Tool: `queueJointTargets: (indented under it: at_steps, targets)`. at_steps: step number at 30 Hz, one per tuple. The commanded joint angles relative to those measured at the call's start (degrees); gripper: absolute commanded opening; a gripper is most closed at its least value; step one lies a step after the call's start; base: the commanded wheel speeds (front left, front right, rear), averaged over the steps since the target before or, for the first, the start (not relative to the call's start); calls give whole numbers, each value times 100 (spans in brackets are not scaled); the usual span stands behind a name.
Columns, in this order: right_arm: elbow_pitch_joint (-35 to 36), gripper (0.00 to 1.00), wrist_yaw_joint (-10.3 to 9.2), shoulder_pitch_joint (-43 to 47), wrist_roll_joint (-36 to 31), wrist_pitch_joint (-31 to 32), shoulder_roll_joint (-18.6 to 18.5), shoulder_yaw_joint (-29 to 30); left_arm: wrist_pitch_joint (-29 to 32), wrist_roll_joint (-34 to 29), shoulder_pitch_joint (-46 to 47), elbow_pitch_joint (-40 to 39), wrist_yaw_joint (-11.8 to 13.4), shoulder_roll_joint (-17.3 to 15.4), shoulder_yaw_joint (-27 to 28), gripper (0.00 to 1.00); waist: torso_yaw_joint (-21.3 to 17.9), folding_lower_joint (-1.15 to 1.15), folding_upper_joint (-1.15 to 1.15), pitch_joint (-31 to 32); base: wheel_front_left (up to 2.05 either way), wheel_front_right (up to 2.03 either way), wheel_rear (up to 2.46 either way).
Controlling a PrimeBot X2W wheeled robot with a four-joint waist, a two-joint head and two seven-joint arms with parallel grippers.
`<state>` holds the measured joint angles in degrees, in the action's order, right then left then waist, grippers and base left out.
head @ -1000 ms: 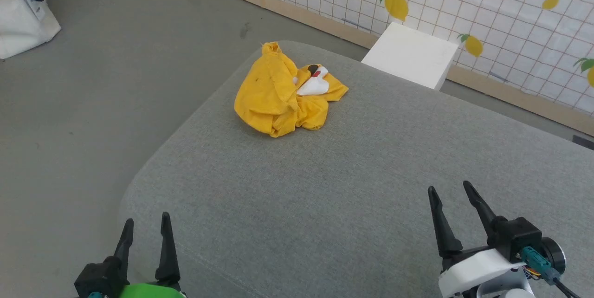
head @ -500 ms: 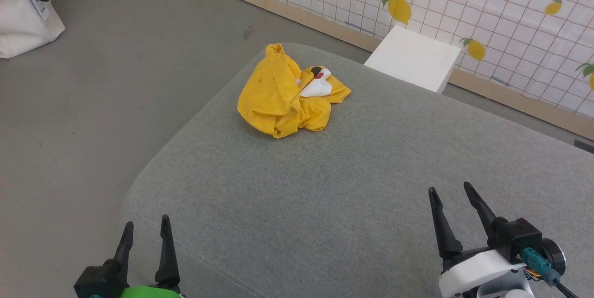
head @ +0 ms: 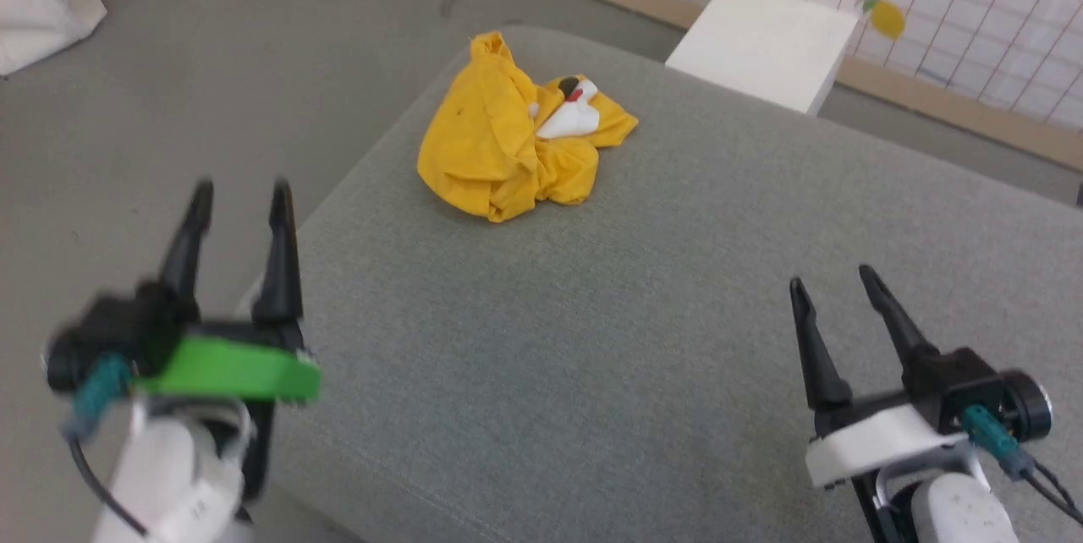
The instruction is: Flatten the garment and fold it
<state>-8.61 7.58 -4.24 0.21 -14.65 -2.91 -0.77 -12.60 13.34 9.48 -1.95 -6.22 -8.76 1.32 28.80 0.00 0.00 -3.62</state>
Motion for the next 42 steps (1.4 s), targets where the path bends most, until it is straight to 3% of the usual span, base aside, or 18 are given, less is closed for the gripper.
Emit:
queueJointTargets:
  at_steps: [1, 11, 19, 29, 35, 39, 40, 41, 42]
  targets:
    - [71, 100, -9, -148, -74, -35, 3, -8, 116, 18, 342, 53, -47, -182, -46, 100, -105, 0, 0, -362, 0, 0, 0]
    - [740, 100, -9, -719, -611, 248, 3, -263, 1270, 699, 2665, 1161, -121, -1212, -336, 100, -477, 0, 0, -1518, 0, 0, 0]
    - [1365, 100, -9, -1027, -930, 600, 3, -397, 1605, 1535, 3897, 2503, -125, -1810, -1148, 100, -923, 0, 0, -2275, 0, 0, 0]
    - [1656, 100, -9, -1152, -968, 720, 3, -446, 2207, 3164, 4518, 3463, -126, -2134, -1823, 100, -1428, 0, 0, -2814, 0, 0, 0]
    - [1748, 100, -9, -1216, -929, 702, 3, -422, 3249, 4150, 4455, 3442, -126, -2482, -2477, 100, -1670, 0, 0, -3052, 0, 0, 0]
    - [1761, 100, -9, -1236, -907, 672, 3, -381, 3526, 4465, 4399, 3511, -126, -2667, -2709, 100, -1756, 0, 0, -3124, 0, 0, 0]
    - [1760, 100, -9, -1238, -904, 667, 3, -379, 3582, 4522, 4386, 3551, -126, -2686, -2749, 81, -1768, 0, 0, -3129, 0, 0, 0]
    - [1757, 100, -9, -1245, -899, 664, 3, -377, 3593, 4554, 4386, 3565, -126, -2722, -2805, 0, -1782, 0, 0, -3132, 0, 0, 0]
    - [1755, 100, -9, -1249, -895, 662, 3, -373, 3593, 4584, 4380, 3598, -126, -2748, -2831, 0, -1789, 0, 0, -3127, 0, 0, 0]
